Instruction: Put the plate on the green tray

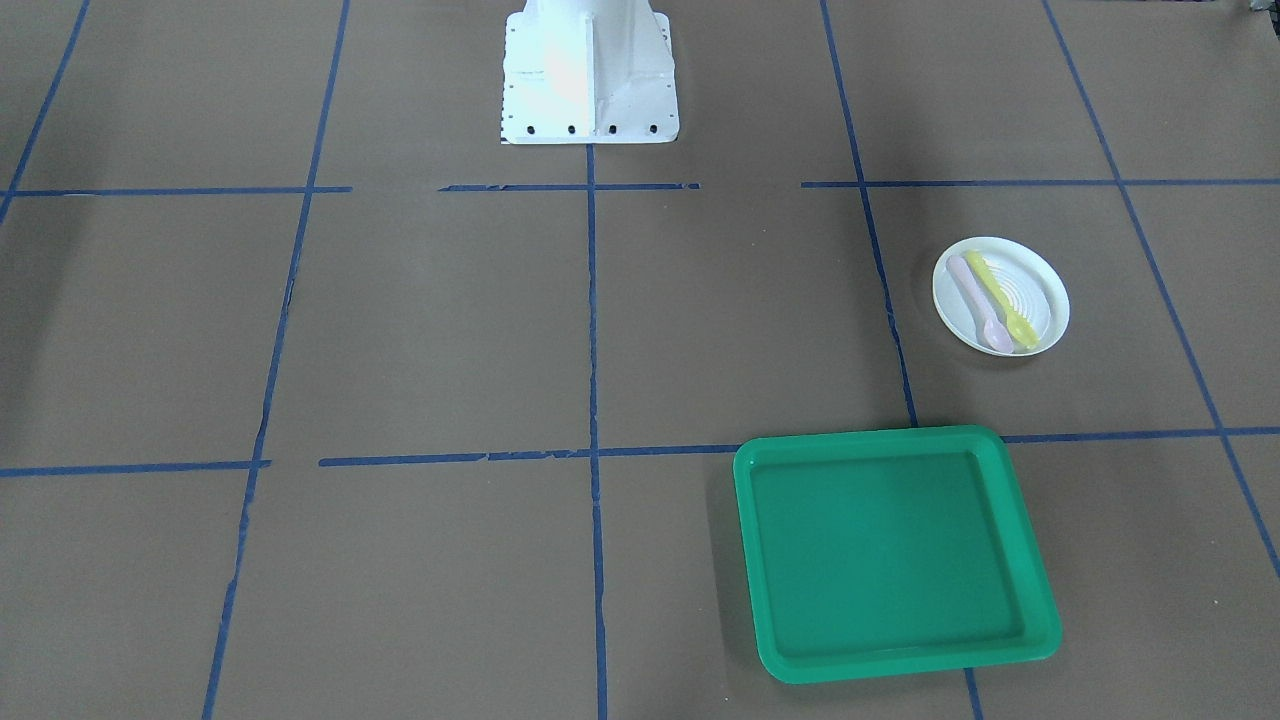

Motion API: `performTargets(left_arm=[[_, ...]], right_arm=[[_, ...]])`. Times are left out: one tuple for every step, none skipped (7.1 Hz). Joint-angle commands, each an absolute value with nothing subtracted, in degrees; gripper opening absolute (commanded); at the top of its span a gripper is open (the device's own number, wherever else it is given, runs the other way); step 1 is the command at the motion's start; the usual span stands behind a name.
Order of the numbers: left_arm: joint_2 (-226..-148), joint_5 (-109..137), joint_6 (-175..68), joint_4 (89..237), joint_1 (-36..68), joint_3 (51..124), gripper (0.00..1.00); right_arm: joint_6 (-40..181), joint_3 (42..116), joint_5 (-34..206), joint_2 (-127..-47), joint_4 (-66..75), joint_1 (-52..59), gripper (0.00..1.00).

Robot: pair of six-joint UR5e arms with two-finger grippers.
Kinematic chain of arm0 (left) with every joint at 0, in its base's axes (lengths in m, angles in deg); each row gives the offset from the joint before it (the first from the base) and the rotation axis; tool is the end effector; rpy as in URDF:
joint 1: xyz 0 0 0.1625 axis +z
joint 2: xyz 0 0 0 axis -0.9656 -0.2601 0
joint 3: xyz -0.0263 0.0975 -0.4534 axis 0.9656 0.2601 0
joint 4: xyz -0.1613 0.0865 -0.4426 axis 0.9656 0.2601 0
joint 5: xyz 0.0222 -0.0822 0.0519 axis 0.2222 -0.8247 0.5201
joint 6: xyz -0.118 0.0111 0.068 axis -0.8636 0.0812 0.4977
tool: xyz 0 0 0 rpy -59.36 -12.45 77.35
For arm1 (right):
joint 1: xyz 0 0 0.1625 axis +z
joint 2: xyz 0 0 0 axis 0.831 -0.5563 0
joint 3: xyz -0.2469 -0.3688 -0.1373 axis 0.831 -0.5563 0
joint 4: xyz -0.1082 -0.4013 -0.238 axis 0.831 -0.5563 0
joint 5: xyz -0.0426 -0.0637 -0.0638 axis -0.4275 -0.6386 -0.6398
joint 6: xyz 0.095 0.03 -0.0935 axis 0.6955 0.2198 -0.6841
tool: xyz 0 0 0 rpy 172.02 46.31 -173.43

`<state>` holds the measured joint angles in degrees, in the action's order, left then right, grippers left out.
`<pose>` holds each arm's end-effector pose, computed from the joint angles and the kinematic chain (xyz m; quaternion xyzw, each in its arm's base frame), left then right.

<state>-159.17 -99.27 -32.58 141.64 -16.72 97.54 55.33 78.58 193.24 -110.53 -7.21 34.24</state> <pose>-0.0512 -0.5023 0.6857 0.0824 0.3765 0.0599 0.9208 0.0490 -0.5334 0.7357 0.0016 -0.3449 0.0146 0.9385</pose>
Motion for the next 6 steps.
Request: performTargets(left_arm=[[-158.83, -100.41, -38.53, 141.74, -9.16, 97.19, 1.00], [-158.83, -100.41, -45.80, 145.22, -4.49, 96.93, 1.00], [-158.39, -100.15, -54.75, 153.17, -1.05, 96.23, 1.00], [-158.04, -99.80, -64.50, 160.47, 4.12, 95.01, 1.00], [-157.95, -99.19, -73.04, 167.94, 7.74, 93.43, 1.00], [-158.04, -95.36, -80.43, 175.85, 11.43, 91.15, 1.00]], right_arm=[[55.33, 78.58, 193.24, -110.53, -7.21, 34.24, 1.00], [55.33, 78.58, 193.24, -110.53, -7.30, 34.24, 1.00], [55.33, 78.58, 193.24, -110.53, -7.21, 34.24, 1.00], [55.33, 78.58, 193.32, -110.53, -7.21, 34.24, 1.00], [55.33, 78.58, 193.24, -110.53, -7.21, 34.24, 1.00], [55.33, 78.58, 193.24, -110.53, -7.21, 34.24, 1.00]])
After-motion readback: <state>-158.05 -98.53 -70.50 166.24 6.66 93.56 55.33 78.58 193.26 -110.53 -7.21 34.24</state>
